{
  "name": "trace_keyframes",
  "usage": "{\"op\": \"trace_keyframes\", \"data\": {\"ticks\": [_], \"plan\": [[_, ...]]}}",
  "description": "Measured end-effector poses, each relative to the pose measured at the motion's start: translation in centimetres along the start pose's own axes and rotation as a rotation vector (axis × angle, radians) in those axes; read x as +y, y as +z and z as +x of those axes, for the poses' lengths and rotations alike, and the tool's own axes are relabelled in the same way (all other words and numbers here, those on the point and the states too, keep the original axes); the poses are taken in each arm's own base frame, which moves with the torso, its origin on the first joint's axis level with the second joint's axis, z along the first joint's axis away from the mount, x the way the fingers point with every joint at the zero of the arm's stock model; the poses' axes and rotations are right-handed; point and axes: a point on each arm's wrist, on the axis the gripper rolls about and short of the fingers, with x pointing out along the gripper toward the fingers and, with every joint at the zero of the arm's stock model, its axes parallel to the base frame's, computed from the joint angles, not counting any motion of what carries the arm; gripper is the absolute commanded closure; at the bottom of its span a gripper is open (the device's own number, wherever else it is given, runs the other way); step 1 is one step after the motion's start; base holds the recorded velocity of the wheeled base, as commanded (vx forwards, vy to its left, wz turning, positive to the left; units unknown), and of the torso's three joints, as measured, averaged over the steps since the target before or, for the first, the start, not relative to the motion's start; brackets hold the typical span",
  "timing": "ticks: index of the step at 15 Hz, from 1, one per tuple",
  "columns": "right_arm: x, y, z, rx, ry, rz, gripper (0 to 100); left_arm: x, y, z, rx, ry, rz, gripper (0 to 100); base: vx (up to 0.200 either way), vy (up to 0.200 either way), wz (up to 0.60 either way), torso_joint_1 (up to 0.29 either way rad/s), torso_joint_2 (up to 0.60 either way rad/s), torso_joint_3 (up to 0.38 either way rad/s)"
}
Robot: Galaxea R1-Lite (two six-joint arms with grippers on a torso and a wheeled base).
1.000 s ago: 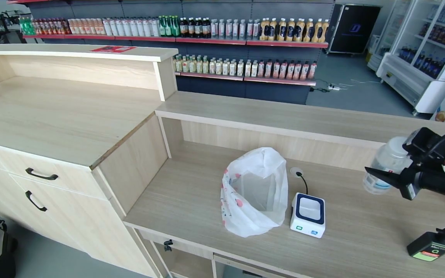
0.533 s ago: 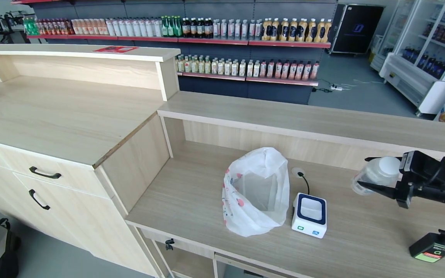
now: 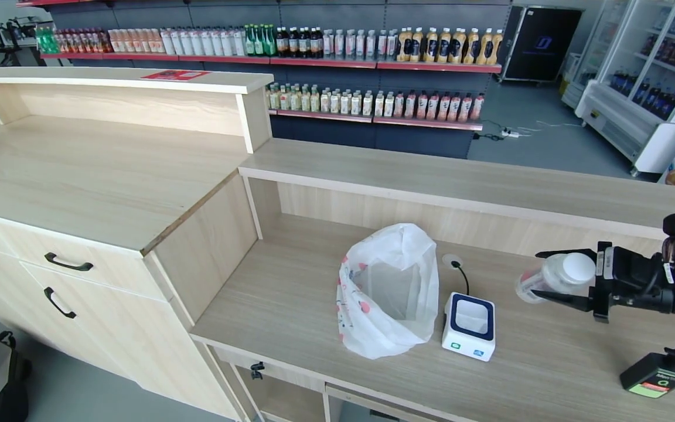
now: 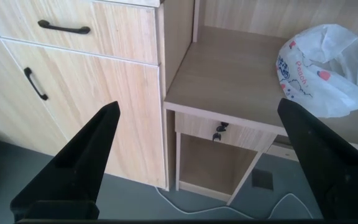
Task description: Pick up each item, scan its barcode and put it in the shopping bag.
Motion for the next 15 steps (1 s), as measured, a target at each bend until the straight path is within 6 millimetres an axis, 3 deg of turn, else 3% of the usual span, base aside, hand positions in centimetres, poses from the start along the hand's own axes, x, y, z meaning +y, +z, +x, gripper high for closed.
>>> {"op": "trace_keyframes", "data": {"ticks": [7, 15], "plan": [[-0.7, -1.3, 1.4, -0.104, 0.026, -0.086, 100, 0.0, 0.0, 0.0, 0.000, 0.000, 0.000, 0, 0.000, 0.000, 0.00, 0.000, 0.00, 0.000], [-0.1, -1.7, 3.7, -0.168, 0.101, -0.102, 100, 0.0, 0.0, 0.0, 0.000, 0.000, 0.000, 0, 0.000, 0.000, 0.00, 0.000, 0.00, 0.000]]}}
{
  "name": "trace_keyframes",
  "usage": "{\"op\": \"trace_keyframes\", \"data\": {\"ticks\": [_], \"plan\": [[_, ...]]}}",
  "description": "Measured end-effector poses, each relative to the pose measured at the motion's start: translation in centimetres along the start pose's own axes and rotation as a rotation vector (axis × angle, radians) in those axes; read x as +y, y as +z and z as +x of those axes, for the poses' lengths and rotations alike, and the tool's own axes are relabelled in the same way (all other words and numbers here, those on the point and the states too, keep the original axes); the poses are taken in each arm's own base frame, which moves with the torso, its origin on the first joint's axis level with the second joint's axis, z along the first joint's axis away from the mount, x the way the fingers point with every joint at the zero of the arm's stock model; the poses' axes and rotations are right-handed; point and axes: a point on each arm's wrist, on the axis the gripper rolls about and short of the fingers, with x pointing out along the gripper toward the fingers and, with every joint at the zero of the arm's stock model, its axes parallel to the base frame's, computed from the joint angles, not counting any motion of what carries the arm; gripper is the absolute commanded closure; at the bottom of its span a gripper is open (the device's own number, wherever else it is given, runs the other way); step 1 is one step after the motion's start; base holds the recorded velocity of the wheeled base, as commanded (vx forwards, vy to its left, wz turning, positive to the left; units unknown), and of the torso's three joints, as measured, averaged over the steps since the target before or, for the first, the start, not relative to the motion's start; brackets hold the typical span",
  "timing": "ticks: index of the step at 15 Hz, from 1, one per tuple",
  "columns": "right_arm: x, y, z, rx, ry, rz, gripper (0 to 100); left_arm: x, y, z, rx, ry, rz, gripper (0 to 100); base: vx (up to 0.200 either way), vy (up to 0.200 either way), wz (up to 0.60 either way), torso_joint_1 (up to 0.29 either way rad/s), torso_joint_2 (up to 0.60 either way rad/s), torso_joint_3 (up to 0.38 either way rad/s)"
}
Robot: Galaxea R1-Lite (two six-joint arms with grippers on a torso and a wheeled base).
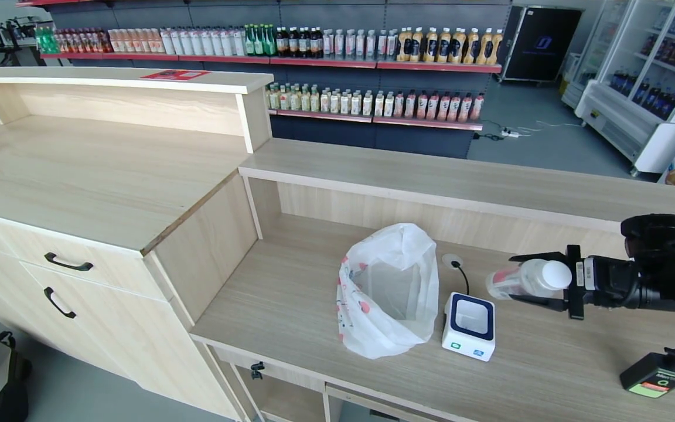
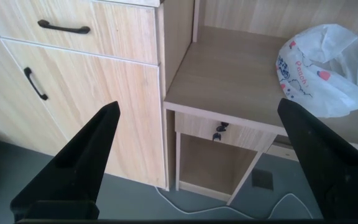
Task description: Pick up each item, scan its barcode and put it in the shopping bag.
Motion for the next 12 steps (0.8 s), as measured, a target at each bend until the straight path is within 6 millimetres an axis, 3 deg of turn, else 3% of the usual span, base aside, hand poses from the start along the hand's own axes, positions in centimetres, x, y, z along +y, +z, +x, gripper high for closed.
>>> {"op": "trace_keyframes", "data": {"ticks": [6, 12], "plan": [[0.58, -0.30, 0.37, -0.007, 0.075, -0.053, 100, 0.00, 0.00, 0.00, 0.000, 0.000, 0.000, 0, 0.000, 0.000, 0.00, 0.000, 0.00, 0.000], [-0.07, -0.99, 0.28, 0.025, 0.087, -0.107, 100, 0.00, 0.00, 0.00, 0.000, 0.000, 0.000, 0, 0.000, 0.000, 0.00, 0.000, 0.00, 0.000]]}}
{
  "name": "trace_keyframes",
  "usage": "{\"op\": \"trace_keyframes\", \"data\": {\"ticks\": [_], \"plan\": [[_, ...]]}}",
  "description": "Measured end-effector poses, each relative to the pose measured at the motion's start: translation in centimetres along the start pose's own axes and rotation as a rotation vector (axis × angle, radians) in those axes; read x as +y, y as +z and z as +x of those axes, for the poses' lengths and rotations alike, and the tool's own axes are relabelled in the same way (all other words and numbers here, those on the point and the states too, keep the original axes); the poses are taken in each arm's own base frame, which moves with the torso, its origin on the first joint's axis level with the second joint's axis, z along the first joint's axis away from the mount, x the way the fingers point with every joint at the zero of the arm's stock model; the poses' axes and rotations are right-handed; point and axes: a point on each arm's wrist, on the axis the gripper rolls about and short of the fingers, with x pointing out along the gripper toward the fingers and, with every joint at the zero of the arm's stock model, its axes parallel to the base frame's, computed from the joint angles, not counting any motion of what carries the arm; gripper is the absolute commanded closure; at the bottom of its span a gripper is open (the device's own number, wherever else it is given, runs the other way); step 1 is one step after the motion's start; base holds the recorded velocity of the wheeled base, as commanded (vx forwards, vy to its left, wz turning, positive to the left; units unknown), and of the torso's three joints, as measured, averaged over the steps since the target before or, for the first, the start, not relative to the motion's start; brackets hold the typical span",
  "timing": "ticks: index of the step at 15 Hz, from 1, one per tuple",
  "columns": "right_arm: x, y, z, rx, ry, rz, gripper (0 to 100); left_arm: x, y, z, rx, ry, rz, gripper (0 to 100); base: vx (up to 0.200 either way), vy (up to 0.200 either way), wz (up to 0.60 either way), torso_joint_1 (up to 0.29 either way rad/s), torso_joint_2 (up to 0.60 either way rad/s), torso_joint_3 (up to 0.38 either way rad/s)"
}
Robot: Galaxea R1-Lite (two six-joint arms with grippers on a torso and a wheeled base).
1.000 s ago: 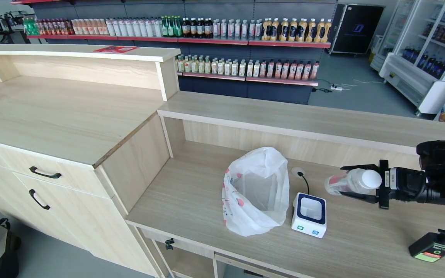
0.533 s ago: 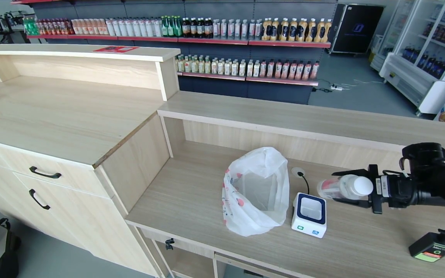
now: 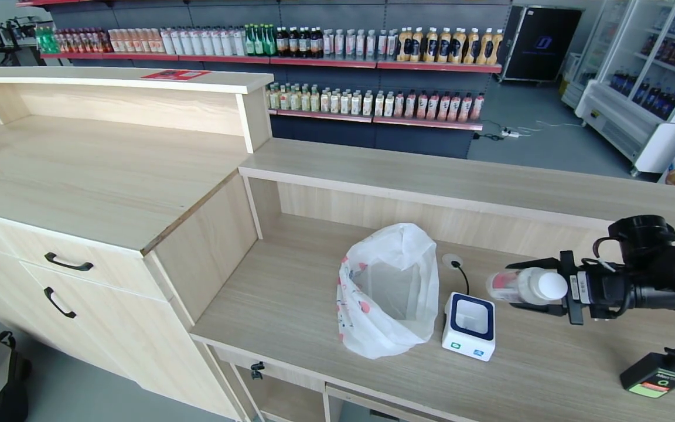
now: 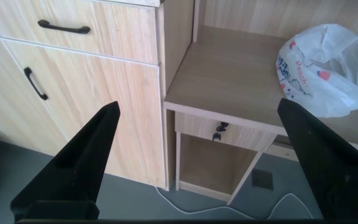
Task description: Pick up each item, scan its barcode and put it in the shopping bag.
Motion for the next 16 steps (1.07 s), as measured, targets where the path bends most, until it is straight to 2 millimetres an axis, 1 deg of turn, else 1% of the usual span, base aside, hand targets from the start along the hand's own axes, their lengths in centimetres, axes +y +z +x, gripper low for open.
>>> {"op": "trace_keyframes", "data": {"ticks": [5, 10, 16], "plan": [[-0.3, -0.7, 0.4, 0.002, 0.000, -0.004, 100, 0.0, 0.0, 0.0, 0.000, 0.000, 0.000, 0, 0.000, 0.000, 0.00, 0.000, 0.00, 0.000], [0.2, -1.2, 0.2, 0.062, 0.018, -0.011, 100, 0.0, 0.0, 0.0, 0.000, 0.000, 0.000, 0, 0.000, 0.000, 0.00, 0.000, 0.00, 0.000], [0.8, -1.2, 0.6, 0.055, 0.036, 0.014, 100, 0.0, 0.0, 0.0, 0.000, 0.000, 0.000, 0, 0.000, 0.000, 0.00, 0.000, 0.00, 0.000]]}}
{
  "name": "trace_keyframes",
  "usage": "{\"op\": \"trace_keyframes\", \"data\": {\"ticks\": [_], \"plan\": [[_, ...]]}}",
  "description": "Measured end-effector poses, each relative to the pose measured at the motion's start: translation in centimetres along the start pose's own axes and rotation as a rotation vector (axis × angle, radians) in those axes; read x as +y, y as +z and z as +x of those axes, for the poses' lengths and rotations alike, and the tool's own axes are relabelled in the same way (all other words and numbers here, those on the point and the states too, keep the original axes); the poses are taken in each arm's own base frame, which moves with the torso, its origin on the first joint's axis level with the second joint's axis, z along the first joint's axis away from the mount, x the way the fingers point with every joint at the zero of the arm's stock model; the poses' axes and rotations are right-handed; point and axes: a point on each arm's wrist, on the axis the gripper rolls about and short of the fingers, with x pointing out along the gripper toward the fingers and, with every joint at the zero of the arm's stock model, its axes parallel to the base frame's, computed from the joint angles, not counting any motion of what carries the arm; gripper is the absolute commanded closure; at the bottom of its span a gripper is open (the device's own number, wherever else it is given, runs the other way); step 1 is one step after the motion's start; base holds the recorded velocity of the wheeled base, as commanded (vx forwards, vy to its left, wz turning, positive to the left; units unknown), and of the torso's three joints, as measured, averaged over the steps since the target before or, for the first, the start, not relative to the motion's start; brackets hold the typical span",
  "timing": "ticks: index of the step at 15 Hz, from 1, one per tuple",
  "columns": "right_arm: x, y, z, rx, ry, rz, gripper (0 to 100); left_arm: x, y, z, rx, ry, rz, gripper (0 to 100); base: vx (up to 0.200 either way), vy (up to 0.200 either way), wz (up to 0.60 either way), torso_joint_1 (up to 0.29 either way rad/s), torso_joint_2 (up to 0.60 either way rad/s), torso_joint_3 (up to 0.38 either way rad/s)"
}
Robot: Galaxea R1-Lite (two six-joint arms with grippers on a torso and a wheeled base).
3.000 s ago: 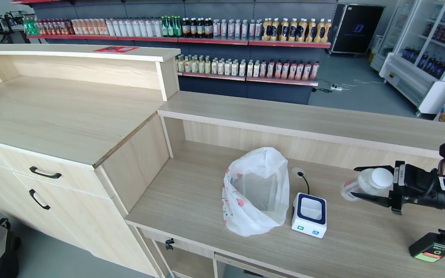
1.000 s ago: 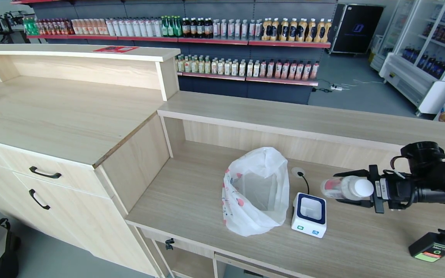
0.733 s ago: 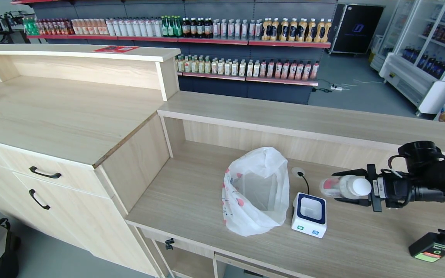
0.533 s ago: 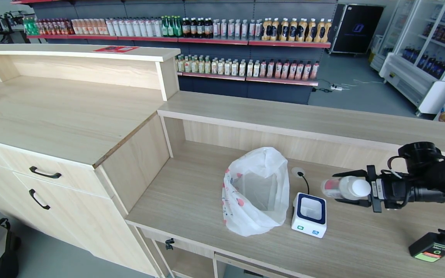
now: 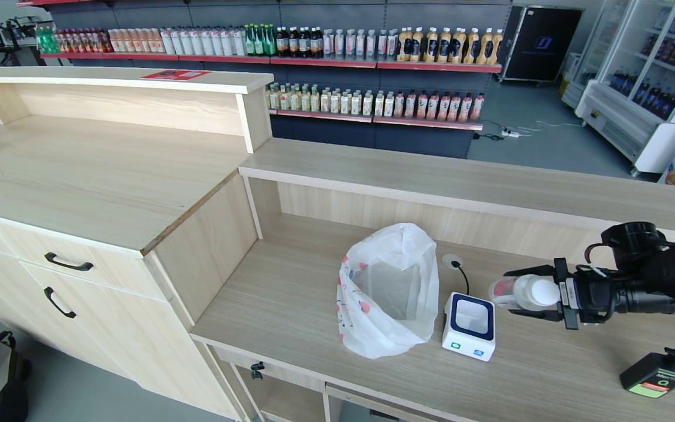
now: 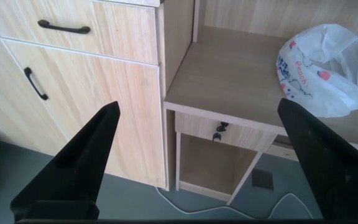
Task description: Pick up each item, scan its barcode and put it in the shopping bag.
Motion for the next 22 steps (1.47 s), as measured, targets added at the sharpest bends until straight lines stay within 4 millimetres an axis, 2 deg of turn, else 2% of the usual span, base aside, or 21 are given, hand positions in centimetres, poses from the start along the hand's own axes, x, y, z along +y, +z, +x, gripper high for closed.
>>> {"op": "trace_keyframes", "data": {"ticks": [7, 14, 22], "plan": [[0.2, 0.0, 0.2, -0.004, 0.006, 0.007, 100, 0.0, 0.0, 0.0, 0.000, -0.001, 0.000, 0, 0.000, 0.000, 0.00, 0.000, 0.00, 0.000], [-1.1, -0.3, 1.8, -0.038, 0.008, -0.015, 100, 0.0, 0.0, 0.0, 0.000, 0.000, 0.000, 0, 0.000, 0.000, 0.00, 0.000, 0.00, 0.000], [-1.7, -0.9, 3.2, -0.071, 0.012, -0.021, 100, 0.0, 0.0, 0.0, 0.000, 0.000, 0.000, 0, 0.000, 0.000, 0.00, 0.000, 0.00, 0.000]]}}
